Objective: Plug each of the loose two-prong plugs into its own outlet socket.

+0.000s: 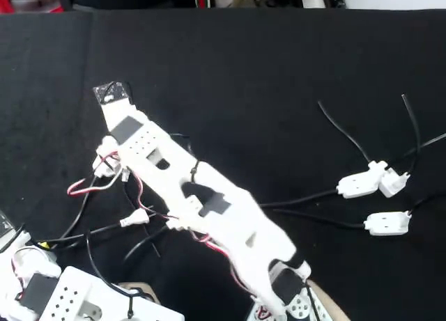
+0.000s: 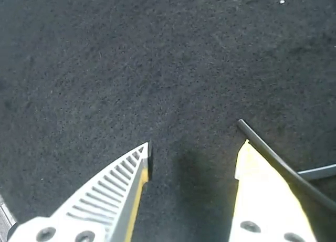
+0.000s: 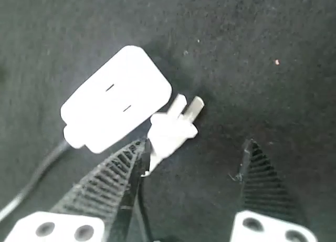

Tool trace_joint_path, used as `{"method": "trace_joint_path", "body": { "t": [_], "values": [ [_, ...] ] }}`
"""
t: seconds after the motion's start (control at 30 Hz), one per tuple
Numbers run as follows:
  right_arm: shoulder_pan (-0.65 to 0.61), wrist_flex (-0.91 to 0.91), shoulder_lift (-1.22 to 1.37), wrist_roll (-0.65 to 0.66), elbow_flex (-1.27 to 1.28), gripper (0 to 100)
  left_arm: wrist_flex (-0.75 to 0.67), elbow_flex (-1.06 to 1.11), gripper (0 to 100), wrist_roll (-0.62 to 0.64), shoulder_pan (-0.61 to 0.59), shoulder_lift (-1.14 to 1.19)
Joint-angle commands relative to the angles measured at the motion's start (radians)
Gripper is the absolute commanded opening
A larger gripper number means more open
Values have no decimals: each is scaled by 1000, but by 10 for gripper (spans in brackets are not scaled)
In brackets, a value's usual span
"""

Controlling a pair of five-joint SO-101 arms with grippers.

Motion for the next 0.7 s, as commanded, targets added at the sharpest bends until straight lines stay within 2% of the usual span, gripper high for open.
{"method": "trace_joint_path", "body": {
  "t": [0.0,0.17,0.3,0.43,0.47,0.53,0.67],
  "values": [
    [-20,109,145,-123,-318,279,9,18,266,-3,-16,-9],
    [-35,212,315,-244,-561,276,9,18,266,-3,-16,-9],
    [-46,334,404,-195,-771,243,9,18,266,-3,-16,-9],
    [-37,419,470,-157,-955,31,9,18,266,-3,-16,-9],
    [-31,433,486,-137,-983,8,9,18,266,-3,-16,-9],
    [-21,450,506,-117,-1000,47,9,18,266,-3,-16,-9],
    [38,451,503,-109,-998,13,9,18,266,-3,-16,-9]
  ]
}}
